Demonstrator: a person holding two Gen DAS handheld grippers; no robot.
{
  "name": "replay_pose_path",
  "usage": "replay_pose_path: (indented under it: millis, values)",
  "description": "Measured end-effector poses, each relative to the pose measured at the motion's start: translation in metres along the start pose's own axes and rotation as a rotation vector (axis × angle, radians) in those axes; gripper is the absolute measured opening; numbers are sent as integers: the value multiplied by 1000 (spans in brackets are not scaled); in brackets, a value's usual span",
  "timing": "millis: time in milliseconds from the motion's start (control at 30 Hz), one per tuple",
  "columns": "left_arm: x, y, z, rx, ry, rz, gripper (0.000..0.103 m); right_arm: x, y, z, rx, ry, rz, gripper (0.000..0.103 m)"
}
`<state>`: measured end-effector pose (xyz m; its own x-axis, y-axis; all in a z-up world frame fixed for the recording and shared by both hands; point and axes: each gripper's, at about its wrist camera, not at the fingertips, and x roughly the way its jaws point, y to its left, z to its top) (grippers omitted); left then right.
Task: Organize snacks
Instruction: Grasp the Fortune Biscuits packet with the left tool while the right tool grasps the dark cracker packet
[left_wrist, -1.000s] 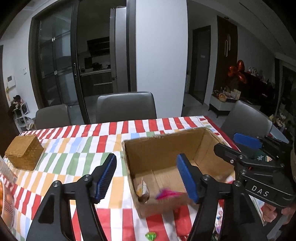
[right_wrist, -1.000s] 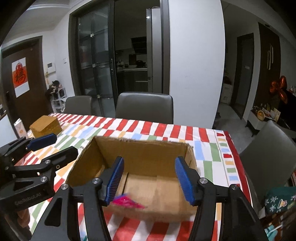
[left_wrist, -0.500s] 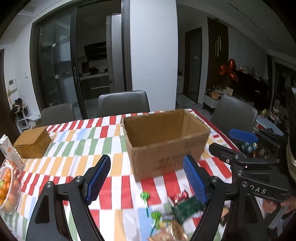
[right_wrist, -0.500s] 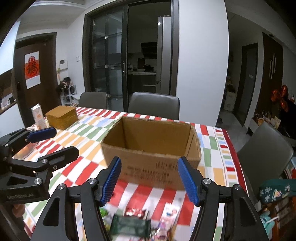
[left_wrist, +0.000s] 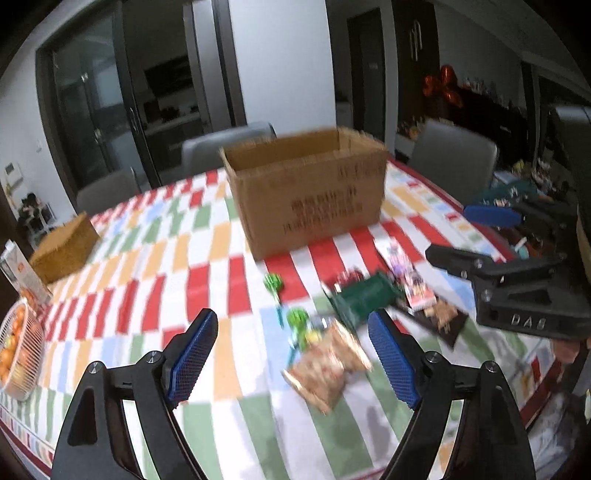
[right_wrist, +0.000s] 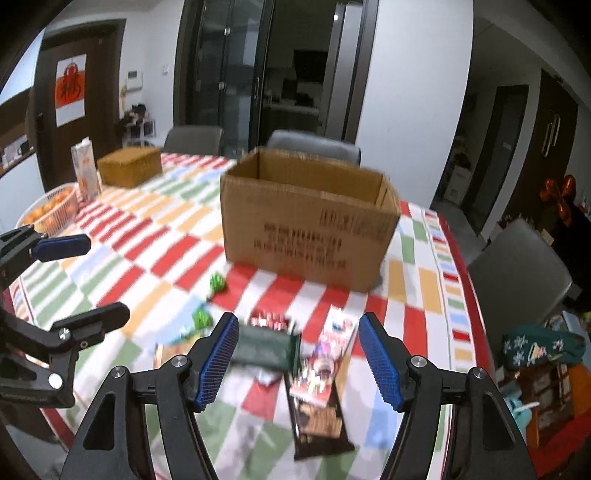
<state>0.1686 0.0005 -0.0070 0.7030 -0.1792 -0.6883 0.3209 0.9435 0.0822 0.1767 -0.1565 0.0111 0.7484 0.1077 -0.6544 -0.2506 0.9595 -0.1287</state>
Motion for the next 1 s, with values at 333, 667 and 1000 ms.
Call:
replay_pose_path:
  millis: [333, 667, 1000]
  values:
    - [48, -15, -43, 46, 170, -17, 84, 32, -16, -52, 134, 206, 1, 68]
    - [91, -16, -45, 75, 241, -63, 83, 70, -22, -72, 129, 320, -33, 68]
    - [119, -16, -36, 45, 291, -138, 64, 101, -32, -78, 143, 392, 11, 68]
